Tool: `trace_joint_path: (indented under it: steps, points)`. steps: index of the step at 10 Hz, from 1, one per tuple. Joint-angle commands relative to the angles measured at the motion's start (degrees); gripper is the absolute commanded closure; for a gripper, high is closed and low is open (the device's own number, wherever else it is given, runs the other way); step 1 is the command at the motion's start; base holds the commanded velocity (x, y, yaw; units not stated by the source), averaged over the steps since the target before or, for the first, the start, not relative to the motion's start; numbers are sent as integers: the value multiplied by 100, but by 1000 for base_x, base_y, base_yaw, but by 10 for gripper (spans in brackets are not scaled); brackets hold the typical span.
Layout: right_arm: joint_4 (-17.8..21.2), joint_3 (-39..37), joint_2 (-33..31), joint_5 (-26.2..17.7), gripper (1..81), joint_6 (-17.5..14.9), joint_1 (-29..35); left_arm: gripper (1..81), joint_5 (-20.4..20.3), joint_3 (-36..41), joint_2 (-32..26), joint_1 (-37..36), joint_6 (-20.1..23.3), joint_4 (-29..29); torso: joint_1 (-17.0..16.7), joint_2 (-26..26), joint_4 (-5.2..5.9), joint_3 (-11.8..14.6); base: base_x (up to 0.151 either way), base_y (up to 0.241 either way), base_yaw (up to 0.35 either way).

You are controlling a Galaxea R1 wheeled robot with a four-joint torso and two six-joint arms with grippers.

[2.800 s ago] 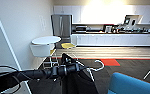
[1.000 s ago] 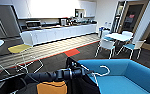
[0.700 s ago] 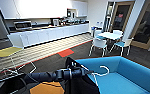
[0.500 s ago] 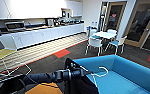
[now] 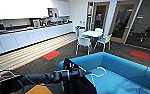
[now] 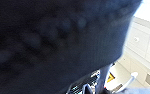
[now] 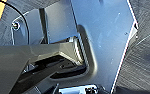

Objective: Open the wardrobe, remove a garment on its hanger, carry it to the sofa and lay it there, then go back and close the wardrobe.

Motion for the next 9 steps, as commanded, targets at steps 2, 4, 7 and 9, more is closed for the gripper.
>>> trace_joint_path:
  steps: [2,4,7,9]
  points:
    - [7,59,34,-387,10,-23,142,811,-96,276,-75,-838,74,188,0,0,0,0,0,0,-340]
    - [7,59,34,-387,10,-23,142,811,-87,276,-84,-838,74,188,0,0,0,0,0,0,-341]
    - [-2,59,34,-387,10,-23,133,811,27,293,-93,-838,74,188,0,0,0,0,0,0,-350]
    - [7,59,34,-387,10,-23,133,811,53,329,-93,-838,74,188,0,0,0,-2,0,0,-352]
